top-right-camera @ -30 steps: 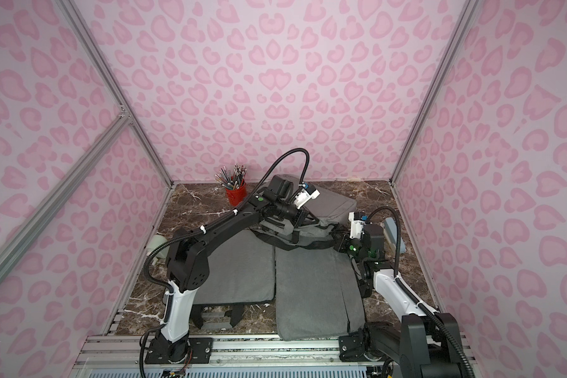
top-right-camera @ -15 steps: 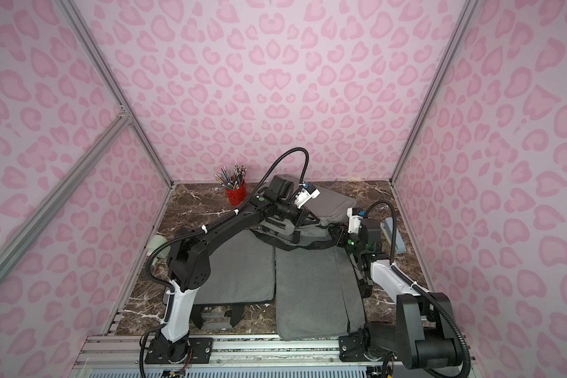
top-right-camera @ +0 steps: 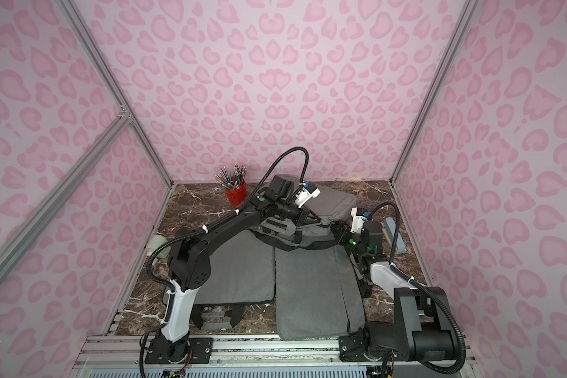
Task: Open the zippered laptop bag and take out the laptop
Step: Unzip the zipper on the zippered laptop bag.
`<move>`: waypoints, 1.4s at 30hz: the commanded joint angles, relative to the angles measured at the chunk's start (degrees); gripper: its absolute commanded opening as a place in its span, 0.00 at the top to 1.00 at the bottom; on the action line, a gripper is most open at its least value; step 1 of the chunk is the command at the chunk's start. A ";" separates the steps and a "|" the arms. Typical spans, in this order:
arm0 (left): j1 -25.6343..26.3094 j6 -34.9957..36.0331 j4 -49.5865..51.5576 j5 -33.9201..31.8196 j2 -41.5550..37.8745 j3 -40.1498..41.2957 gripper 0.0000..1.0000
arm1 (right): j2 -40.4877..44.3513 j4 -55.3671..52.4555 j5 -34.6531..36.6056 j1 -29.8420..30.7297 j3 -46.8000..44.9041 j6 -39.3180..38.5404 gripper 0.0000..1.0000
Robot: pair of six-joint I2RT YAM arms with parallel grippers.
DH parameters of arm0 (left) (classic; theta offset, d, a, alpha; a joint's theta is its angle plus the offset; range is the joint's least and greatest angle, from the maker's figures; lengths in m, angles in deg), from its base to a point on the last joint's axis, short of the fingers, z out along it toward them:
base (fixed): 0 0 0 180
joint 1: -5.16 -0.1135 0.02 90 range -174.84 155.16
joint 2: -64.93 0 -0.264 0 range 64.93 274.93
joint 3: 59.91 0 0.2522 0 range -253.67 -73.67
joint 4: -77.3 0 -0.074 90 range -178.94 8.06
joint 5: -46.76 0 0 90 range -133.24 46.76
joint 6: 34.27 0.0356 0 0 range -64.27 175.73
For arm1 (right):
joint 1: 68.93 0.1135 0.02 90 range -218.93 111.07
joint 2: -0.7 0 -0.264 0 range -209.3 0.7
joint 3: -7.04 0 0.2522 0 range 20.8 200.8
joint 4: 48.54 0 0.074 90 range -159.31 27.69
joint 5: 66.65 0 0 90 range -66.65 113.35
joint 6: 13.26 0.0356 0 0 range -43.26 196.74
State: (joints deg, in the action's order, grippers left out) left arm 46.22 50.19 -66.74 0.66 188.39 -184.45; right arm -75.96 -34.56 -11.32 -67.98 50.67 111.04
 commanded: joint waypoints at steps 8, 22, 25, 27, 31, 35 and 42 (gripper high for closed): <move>0.38 0.33 -2.82 7.26 -0.68 -0.23 0.97 | 0.39 -0.24 3.39 -0.34 0.38 -4.00 0.96; 0.42 -0.24 -2.96 6.09 -0.15 -1.01 0.97 | 7.38 -1.51 1.68 -0.51 -4.19 -9.54 1.00; 0.40 -0.76 -3.09 6.71 -0.34 -1.30 0.97 | 7.66 -1.18 2.77 -0.53 -5.14 -9.31 0.99; 0.41 -1.09 -2.96 6.96 -0.35 -1.58 0.97 | 6.60 -0.30 2.23 -0.51 -4.90 -8.96 0.90; 0.36 -1.48 -2.33 8.11 -0.50 -1.94 0.97 | 4.40 0.55 1.90 -0.60 -3.27 -7.62 0.76; 0.42 -1.69 -2.44 8.82 -0.67 -2.05 0.97 | 2.66 3.06 -0.33 -0.56 -2.31 -5.33 0.70; 0.43 -2.00 -2.84 10.80 -0.07 -2.33 0.97 | 2.32 15.49 -6.18 -2.15 -4.62 1.87 0.68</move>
State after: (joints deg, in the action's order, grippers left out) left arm 46.48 48.73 -66.35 4.20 188.41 -185.76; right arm -73.23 -29.77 -13.38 -69.64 47.11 108.51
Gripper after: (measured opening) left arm 0.075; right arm 0.321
